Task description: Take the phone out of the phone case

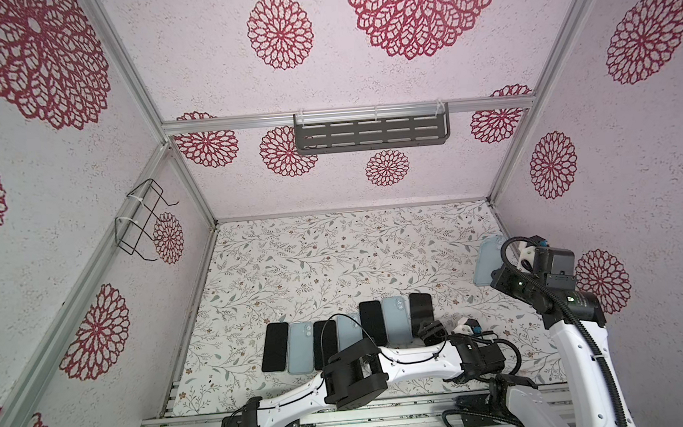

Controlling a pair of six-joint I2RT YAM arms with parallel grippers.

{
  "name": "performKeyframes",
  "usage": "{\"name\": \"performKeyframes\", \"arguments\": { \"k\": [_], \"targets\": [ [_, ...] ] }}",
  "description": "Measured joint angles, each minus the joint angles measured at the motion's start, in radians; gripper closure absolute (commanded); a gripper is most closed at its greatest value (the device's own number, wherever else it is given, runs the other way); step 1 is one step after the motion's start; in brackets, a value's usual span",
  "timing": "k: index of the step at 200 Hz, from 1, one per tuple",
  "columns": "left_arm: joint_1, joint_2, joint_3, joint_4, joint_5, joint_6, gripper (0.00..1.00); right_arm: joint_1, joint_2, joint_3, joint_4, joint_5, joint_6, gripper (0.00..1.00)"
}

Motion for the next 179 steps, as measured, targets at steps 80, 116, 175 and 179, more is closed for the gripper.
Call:
{"name": "performKeyframes", "arguments": {
  "k": [80, 116, 175, 179],
  "targets": [
    [0.055, -0.689, -0.761, 0.27, -0.041, -0.147, 0.03, 0.0, -0.142, -0.058, -0.045, 0.023, 0.003, 1.0],
    [0.152, -0.937, -1.006, 0.342, -0.038, -0.189, 0.03, 0.009, -0.191, -0.211, -0.037, -0.007, 0.037, 1.0],
    [0.33, -1.299, -1.177, 0.464, 0.05, -0.179, 0.03, 0.323, -0.098, -0.36, 0.095, 0.093, 0.156, 1.0],
    [0.354, -1.325, -1.18, 0.471, 0.06, -0.176, 0.03, 0.351, -0.078, -0.365, 0.111, 0.102, 0.164, 1.0]
  ]
}}
